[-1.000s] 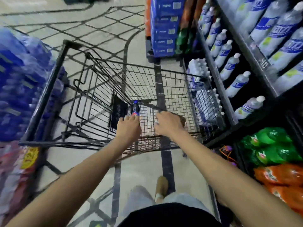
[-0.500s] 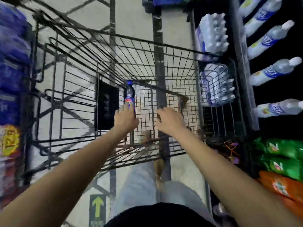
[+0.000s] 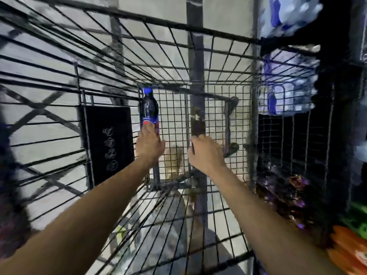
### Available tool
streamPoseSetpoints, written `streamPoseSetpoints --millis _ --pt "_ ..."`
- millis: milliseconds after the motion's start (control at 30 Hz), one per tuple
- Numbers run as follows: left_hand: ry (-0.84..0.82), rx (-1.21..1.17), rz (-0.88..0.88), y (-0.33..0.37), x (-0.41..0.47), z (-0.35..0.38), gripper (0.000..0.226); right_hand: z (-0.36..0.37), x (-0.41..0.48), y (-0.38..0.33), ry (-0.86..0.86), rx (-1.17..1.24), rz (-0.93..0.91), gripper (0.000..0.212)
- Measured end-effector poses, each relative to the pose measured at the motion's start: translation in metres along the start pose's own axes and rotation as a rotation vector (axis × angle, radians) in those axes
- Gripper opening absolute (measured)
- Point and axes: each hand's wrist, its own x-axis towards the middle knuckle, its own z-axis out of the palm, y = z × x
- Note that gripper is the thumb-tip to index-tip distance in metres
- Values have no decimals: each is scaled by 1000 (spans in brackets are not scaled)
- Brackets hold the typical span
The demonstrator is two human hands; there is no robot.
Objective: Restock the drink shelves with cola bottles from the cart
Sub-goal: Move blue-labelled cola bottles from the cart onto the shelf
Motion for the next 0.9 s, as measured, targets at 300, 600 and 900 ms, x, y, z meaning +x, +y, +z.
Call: streamPoseSetpoints --millis 300,600,900 --pt "86 -270 -200 3 31 9 70 28 25 5 -40 32 42 41" --pt "81 -554 -192 8 42 29 69 33 45 12 -31 137 116 43" --pt "-270 -833 -137 15 32 10 65 45 35 18 -152 611 267 53"
